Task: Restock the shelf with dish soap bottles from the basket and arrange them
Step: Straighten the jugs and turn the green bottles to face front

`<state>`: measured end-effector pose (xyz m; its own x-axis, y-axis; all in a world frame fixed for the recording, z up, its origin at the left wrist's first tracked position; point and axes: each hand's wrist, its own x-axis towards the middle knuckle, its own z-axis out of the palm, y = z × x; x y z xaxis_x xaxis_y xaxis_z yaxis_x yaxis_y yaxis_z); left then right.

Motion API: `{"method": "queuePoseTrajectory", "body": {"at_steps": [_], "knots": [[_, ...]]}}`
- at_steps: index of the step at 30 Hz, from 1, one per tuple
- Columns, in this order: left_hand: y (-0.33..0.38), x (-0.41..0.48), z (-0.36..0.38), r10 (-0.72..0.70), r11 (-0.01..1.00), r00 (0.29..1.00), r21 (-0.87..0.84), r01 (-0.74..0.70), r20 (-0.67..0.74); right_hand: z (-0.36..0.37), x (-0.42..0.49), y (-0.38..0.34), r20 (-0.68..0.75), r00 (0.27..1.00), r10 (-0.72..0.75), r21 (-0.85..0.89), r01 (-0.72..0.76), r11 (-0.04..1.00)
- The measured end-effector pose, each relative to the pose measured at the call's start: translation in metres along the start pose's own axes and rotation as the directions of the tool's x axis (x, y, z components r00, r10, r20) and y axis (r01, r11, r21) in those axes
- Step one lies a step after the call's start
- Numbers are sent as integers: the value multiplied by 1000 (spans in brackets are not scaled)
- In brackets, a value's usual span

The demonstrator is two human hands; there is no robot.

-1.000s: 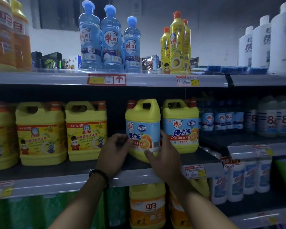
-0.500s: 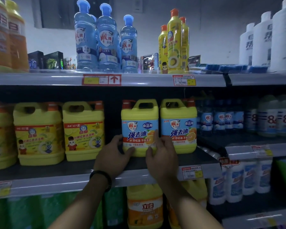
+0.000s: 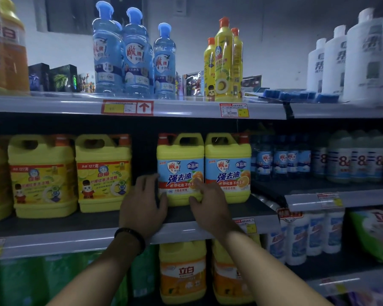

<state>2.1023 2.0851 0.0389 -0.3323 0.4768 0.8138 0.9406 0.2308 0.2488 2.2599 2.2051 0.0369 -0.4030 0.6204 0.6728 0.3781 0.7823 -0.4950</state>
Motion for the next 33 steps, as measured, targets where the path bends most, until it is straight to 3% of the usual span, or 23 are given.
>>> {"method": "queuePoseTrajectory", "body": {"at_steps": [3, 7, 11, 15, 19, 23, 27, 30, 33], "knots": [[24, 7, -1, 138, 983, 989, 134, -129, -60, -35, 4, 13, -149, 989, 21, 59, -12, 998], [62, 13, 9, 223, 960, 975, 175, -220, 1, -76, 15, 38, -285, 931, 229, 90, -211, 973], [63, 8, 24, 155, 967, 986, 193, -164, 63, -91, 30, 68, -200, 894, 401, 197, -364, 910], [61, 7, 29, 115, 969, 991, 210, -126, 64, -91, 43, 77, 7, 877, 481, 401, -443, 802], [58, 9, 35, 76, 981, 989, 170, -97, 129, -87, 55, 79, 119, 879, 462, 539, -448, 713], [59, 8, 39, 53, 968, 988, 235, -87, 145, -83, 58, 80, 91, 892, 442, 481, -428, 765], [57, 9, 40, 26, 983, 986, 173, -55, 163, -80, 52, 84, 74, 919, 388, 492, -372, 787], [56, 7, 40, 35, 988, 985, 140, -59, 168, -77, 38, 74, -14, 912, 411, 538, -340, 772], [58, 5, 37, 12, 994, 985, 108, -31, 170, -71, 23, 55, -201, 850, 487, 420, -374, 827]]}}
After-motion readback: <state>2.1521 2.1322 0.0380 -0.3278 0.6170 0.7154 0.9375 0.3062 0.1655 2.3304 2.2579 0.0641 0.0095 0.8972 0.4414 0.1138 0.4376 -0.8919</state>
